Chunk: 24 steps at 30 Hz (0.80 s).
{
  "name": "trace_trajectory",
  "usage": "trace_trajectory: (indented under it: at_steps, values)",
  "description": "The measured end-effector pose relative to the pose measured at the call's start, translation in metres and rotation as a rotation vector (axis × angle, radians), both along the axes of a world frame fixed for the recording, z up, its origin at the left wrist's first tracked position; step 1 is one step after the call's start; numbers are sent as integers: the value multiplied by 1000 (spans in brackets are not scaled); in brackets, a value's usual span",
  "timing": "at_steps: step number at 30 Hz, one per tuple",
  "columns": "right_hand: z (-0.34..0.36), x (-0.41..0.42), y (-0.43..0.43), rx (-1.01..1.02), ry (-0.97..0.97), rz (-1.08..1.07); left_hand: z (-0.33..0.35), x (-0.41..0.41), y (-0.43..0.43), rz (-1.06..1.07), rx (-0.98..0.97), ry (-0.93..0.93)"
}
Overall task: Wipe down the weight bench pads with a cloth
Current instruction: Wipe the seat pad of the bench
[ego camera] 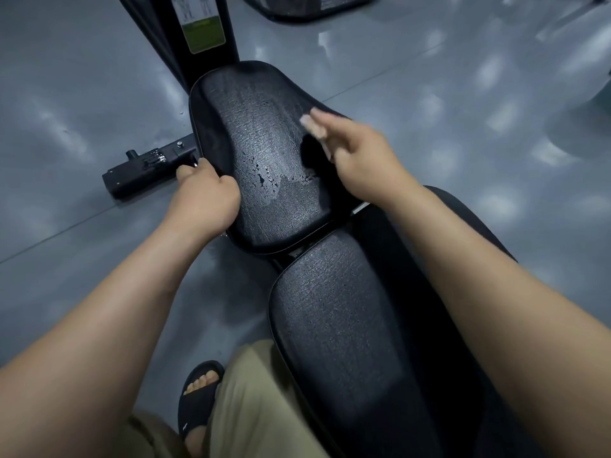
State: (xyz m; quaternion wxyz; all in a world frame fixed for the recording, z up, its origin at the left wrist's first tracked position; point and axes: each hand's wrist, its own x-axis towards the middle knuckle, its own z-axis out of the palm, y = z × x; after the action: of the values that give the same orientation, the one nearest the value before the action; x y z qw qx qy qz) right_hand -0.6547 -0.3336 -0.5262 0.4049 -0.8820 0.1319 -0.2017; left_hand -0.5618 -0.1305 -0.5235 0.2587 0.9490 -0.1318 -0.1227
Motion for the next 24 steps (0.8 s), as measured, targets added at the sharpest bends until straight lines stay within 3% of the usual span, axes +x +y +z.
trace_trajectory:
  at_steps: [2, 4, 9, 15, 20, 24]
  values:
    - [10, 2, -8, 274, -65, -33, -1, 0, -1, 1, 2, -2]
    - [17, 2, -18, 351, -18, -120, -1, -1, -1, 0, 4, -3]
    - [3, -2, -54, -24, 325, -450, -4, 1, -2, 11, 12, -7]
    - [1, -7, -48, -181, 120, -301, -7, 0, -2, -15, 15, -28]
    - [-4, -4, -43, -332, 229, -151, -7, 0, -3, 17, 2, -5]
    - [-4, -11, -65, -372, 287, -196, -6, -2, -5, 25, 5, -11]
